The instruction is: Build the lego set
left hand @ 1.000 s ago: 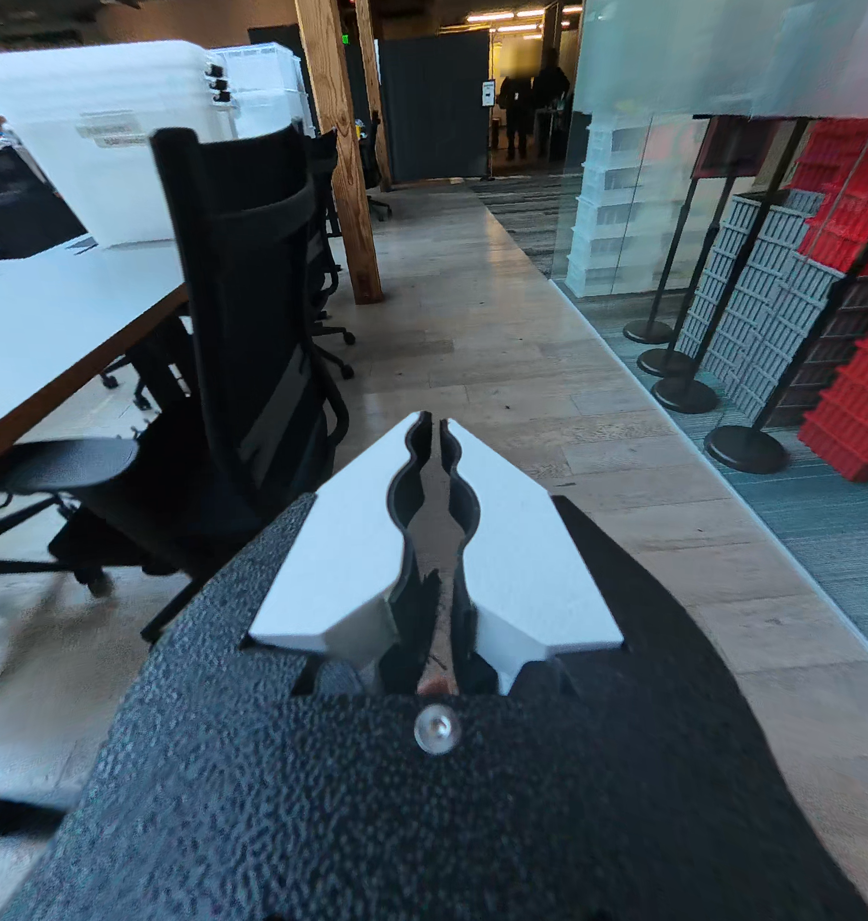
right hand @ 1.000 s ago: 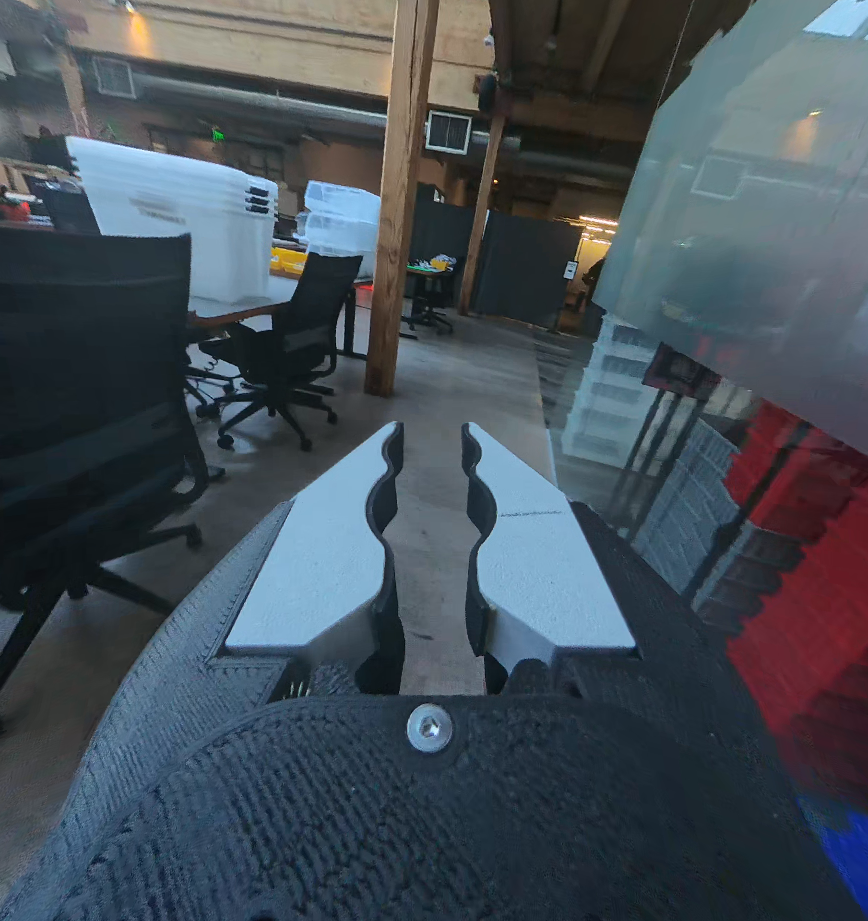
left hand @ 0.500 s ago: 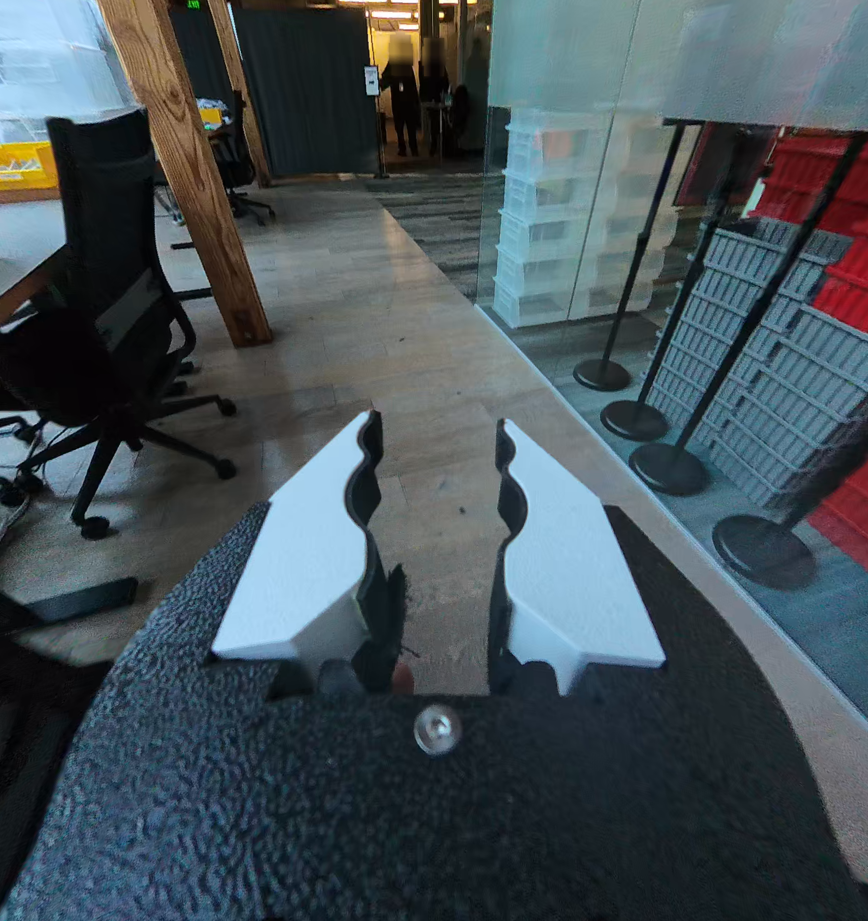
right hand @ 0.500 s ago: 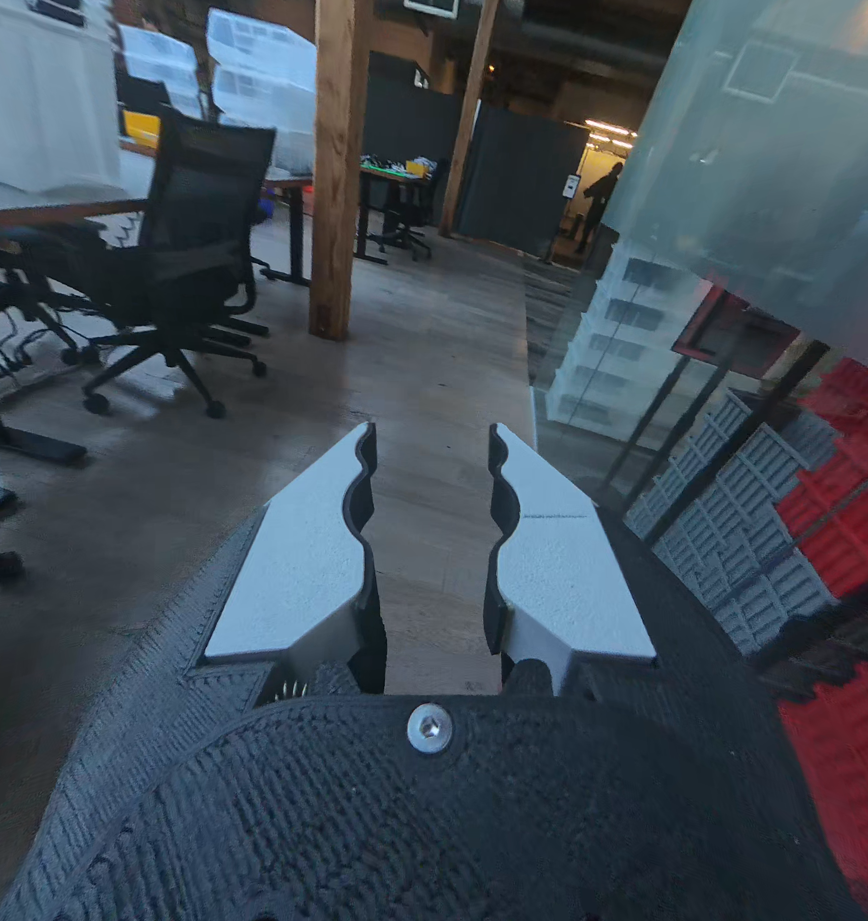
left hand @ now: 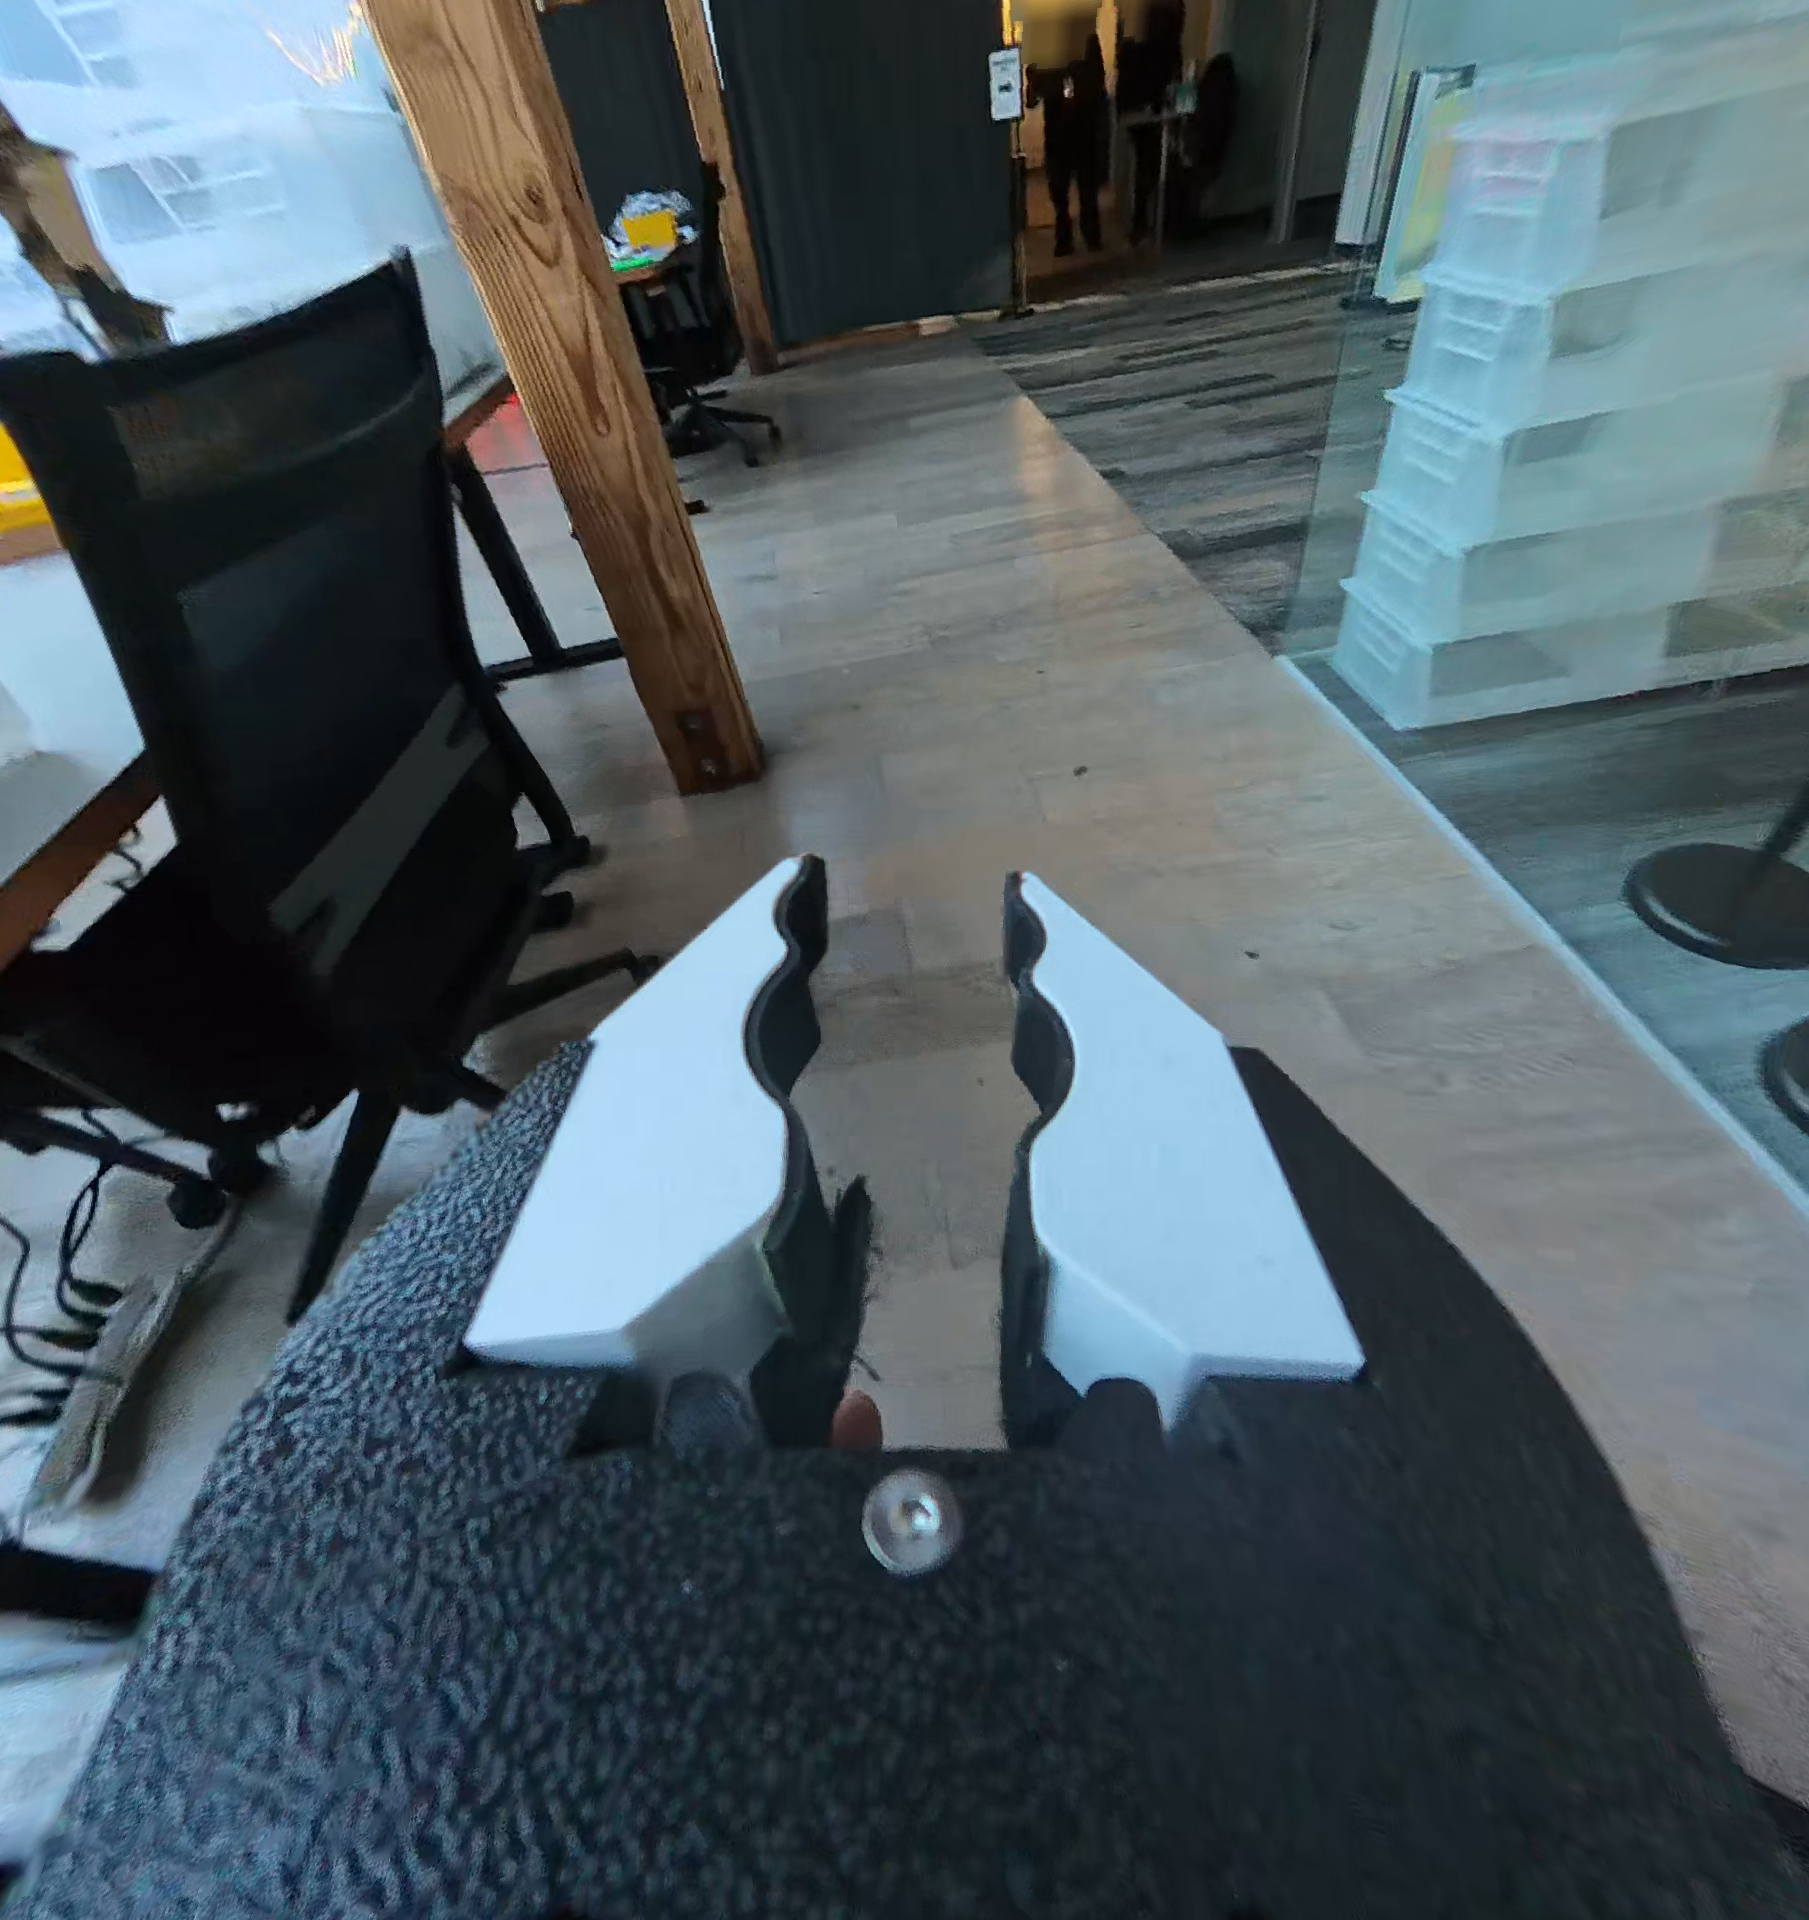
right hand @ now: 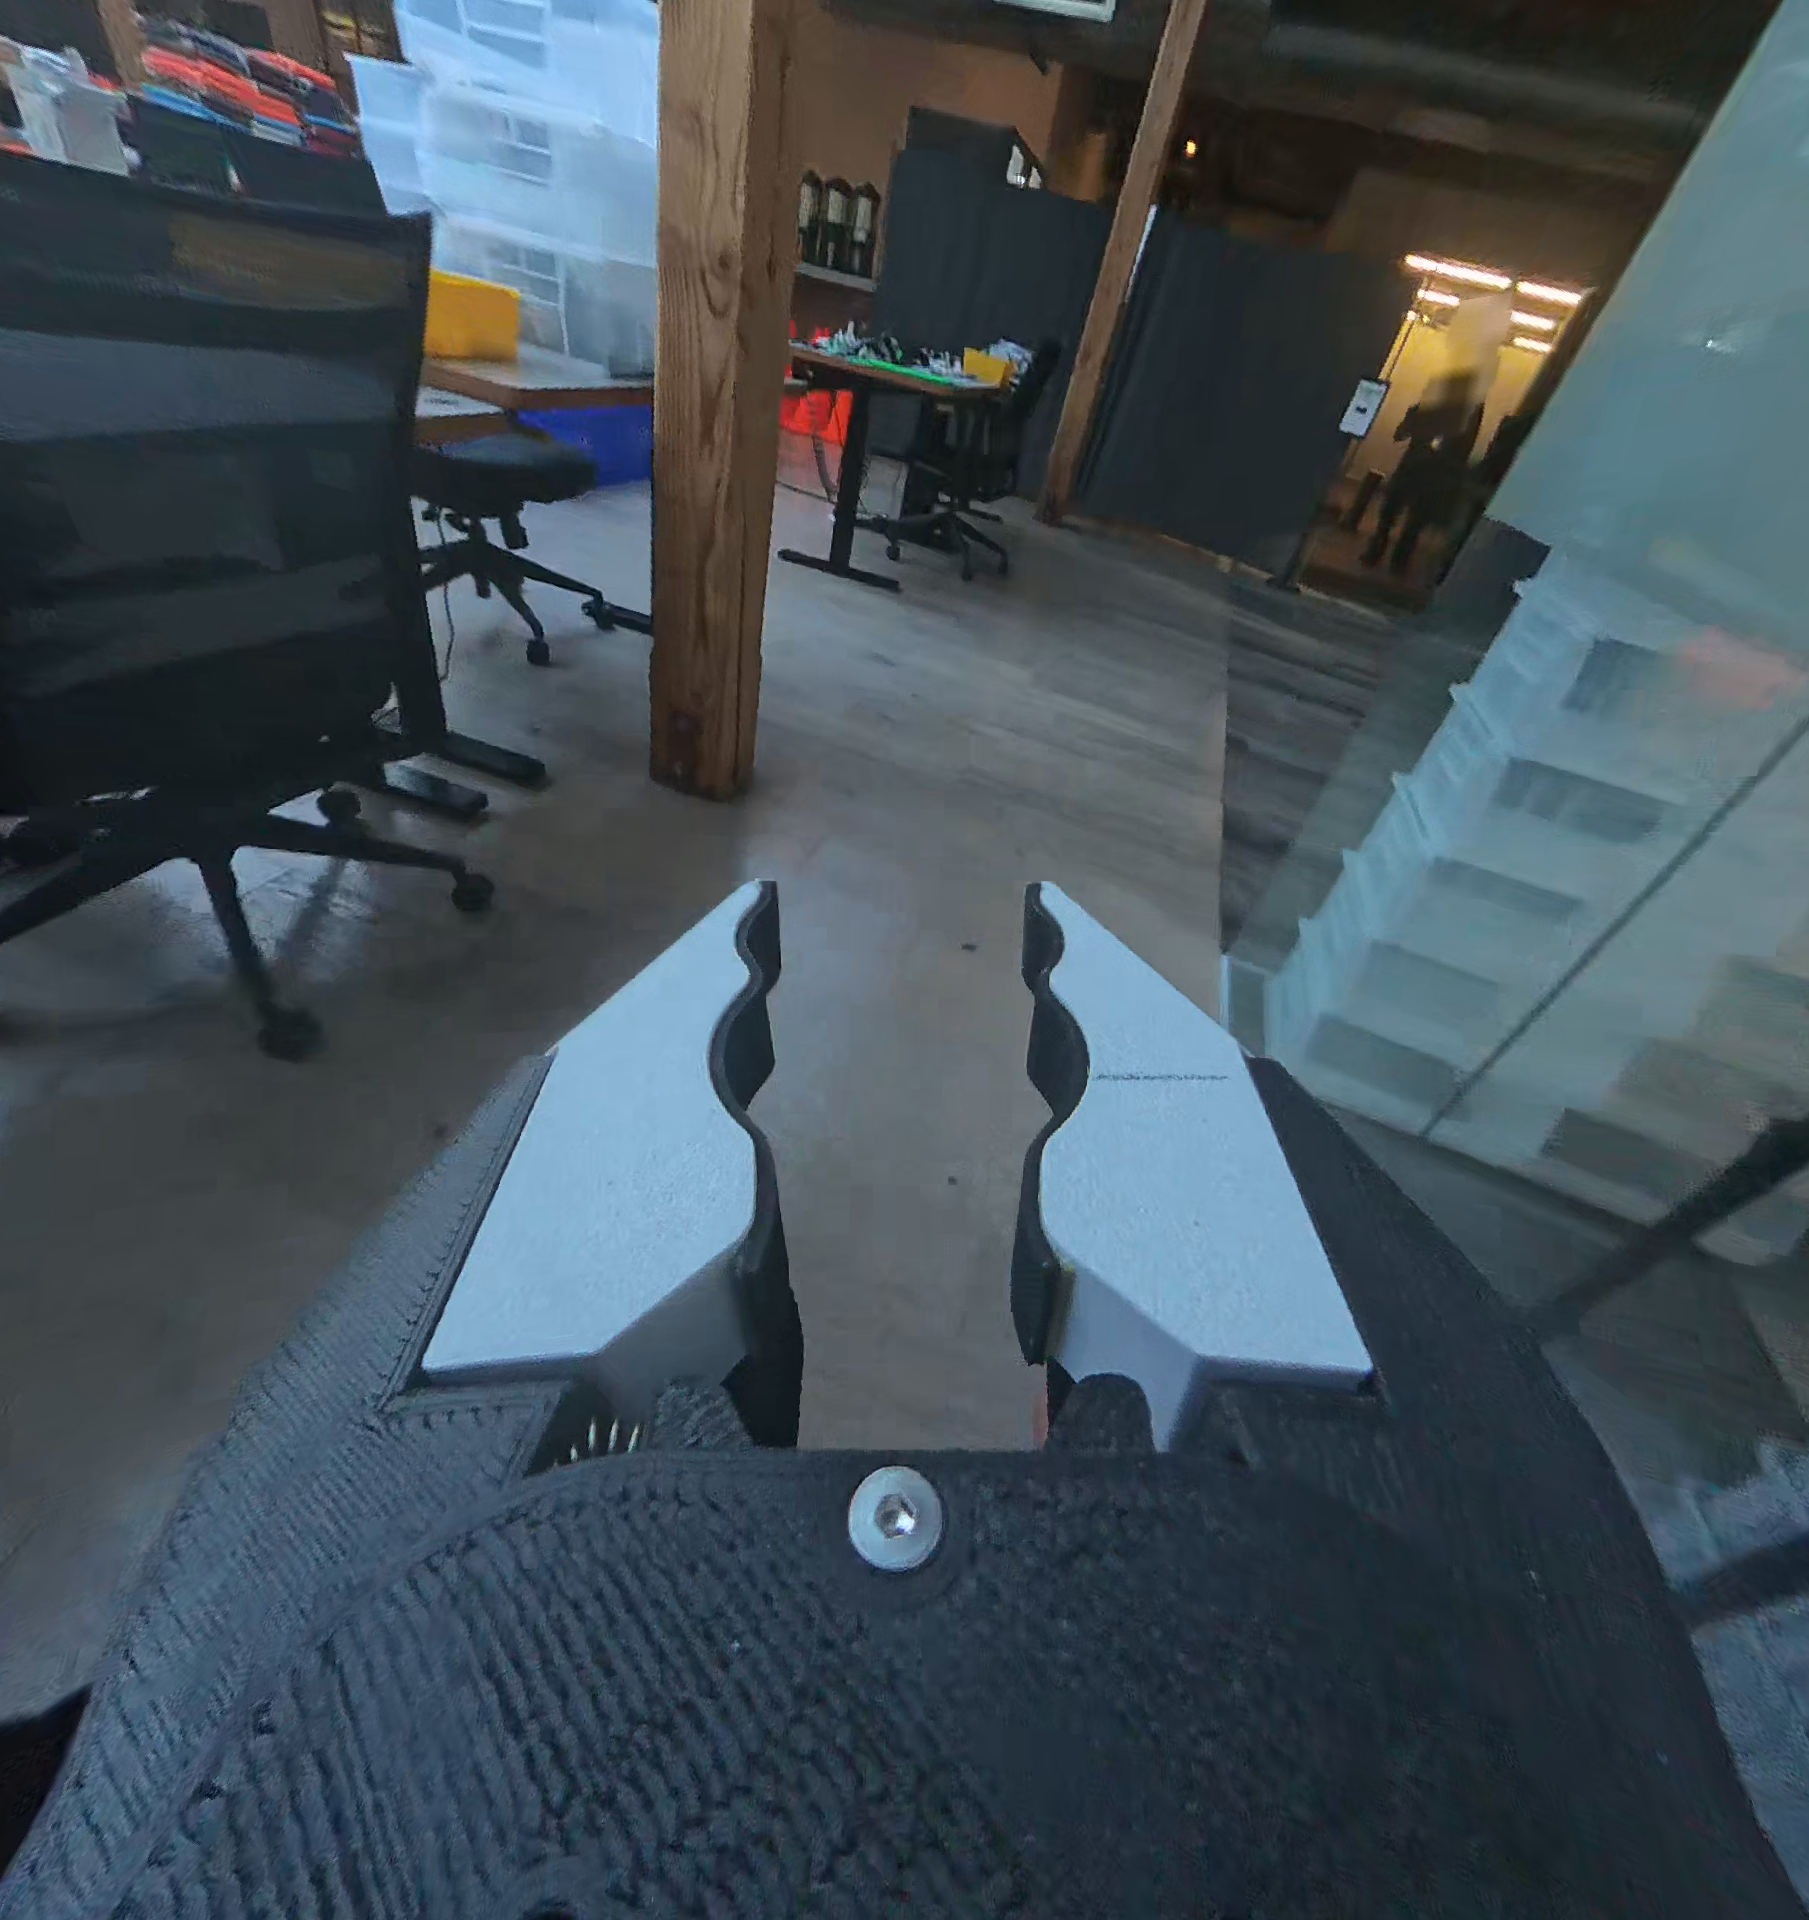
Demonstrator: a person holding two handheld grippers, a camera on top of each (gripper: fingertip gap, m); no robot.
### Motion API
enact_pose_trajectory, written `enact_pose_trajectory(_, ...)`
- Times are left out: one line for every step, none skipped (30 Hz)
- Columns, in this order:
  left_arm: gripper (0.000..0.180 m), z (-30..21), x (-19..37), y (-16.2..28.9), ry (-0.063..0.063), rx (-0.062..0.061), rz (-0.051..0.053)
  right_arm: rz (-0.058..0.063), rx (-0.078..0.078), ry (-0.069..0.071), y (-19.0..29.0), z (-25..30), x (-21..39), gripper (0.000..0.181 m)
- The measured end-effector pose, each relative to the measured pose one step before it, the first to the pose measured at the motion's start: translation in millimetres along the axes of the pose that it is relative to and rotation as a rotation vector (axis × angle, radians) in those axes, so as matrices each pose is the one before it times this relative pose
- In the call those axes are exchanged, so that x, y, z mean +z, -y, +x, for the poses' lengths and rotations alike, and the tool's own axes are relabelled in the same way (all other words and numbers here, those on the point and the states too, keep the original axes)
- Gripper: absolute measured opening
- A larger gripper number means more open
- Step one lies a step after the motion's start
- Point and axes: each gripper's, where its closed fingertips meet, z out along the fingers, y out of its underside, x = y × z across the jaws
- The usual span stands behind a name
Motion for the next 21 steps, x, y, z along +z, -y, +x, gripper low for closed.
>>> enact_pose_trajectory(0.035,-4.03,33.05,4.52,-0.0034,0.0236,0.0183,0.0258,-0.0029,-0.0097,3.09,10.47,43.76,0.049)
enact_pose_trajectory(0.04,-2.46,34.76,6.46,-0.0141,0.0188,0.0201,0.0275,0.005,-0.0256,1.45,13.25,41.95,0.057)
enact_pose_trajectory(0.046,-1.8,36.65,8.69,-0.0206,0.0076,0.0179,0.0257,0.0068,-0.0299,-0.57,13.12,39.68,0.069)
enact_pose_trajectory(0.053,-1.15,40.59,10.86,-0.0306,0.0133,0.0237,0.0204,0.0057,-0.0247,-2.89,11.42,37.0,0.082)
enact_pose_trajectory(0.061,-1.0,40.05,11.61,-0.0322,0.0257,0.0275,0.0136,0.0043,-0.0188,-4.68,10.24,34.63,0.094)
enact_pose_trajectory(0.071,-4.28,41.94,11.34,-0.018,0.0286,0.0254,-0.0116,0.0079,-0.0193,-8.05,11.18,32.7,0.097)
enact_pose_trajectory(0.079,-8.35,44.54,11.74,0.0047,0.0081,0.0206,-0.0377,0.0053,-0.0149,-10.93,10.88,31.17,0.102)
enact_pose_trajectory(0.084,-6.15,47.84,9.85,-0.0075,-0.008,0.0069,-0.0505,0.0023,-0.0101,-10.86,10.66,30.16,0.108)
enact_pose_trajectory(0.087,-1.25,46.68,10.3,-0.03,-0.0063,0.0072,-0.0442,-0.0006,-0.0057,-8.33,10.9,29.17,0.108)
enact_pose_trajectory(0.088,0.06,46.99,9.13,-0.0358,-0.0001,0.0118,-0.0335,-0.0034,-0.0073,-6.26,11.65,27.92,0.108)
enact_pose_trajectory(0.088,-2.36,48.65,6.34,-0.0286,0.0126,0.0145,-0.0292,-0.0058,-0.0164,-5.45,13.82,27.02,0.108)
enact_pose_trajectory(0.087,-3.94,47.13,5.14,-0.0151,0.0173,0.0127,-0.028,-0.0019,-0.0205,-5.22,15.14,26.59,0.108)
enact_pose_trajectory(0.086,-4.85,47.04,3.14,-0.0101,0.018,0.0141,-0.0236,0.005,-0.0231,-4.62,14.79,26.68,0.108)
enact_pose_trajectory(0.084,-5.07,46.76,0.68,-0.0097,0.0177,0.0177,-0.0163,0.0084,-0.0258,-4.16,15.15,27.22,0.107)
enact_pose_trajectory(0.081,-5.21,46.39,-2.2,-0.0047,0.0118,0.0159,-0.0159,0.0087,-0.0277,-4.7,15.0,28.25,0.107)
enact_pose_trajectory(0.08,-6.79,45.65,-4.88,0.0006,-0.0004,0.0141,-0.02,0.0058,-0.0287,-4.5,14.62,29.64,0.107)
enact_pose_trajectory(0.08,-6.31,45.41,-7.72,-0.0047,-0.0141,0.013,-0.0174,0.0019,-0.0235,-2.37,13.14,31.85,0.107)
enact_pose_trajectory(0.084,-3.56,43.93,-8.71,-0.0152,-0.0255,0.0094,-0.0114,-0.0014,-0.0142,0.1,10.32,33.33,0.106)
enact_pose_trajectory(0.086,-5.67,41.91,-10.86,-0.0058,-0.0332,-0.0052,-0.0086,-0.0054,-0.0057,2.4,7.94,34.59,0.106)
enact_pose_trajectory(0.089,-7.82,39.3,-11.16,0.0059,-0.0305,-0.0209,-0.0079,-0.0091,0.0009,4.69,6.31,36.39,0.106)
enact_pose_trajectory(0.092,-8.19,36.94,-9.27,0.0087,-0.0183,-0.0244,-0.0049,-0.0073,0.0029,7.29,5.93,37.71,0.106)
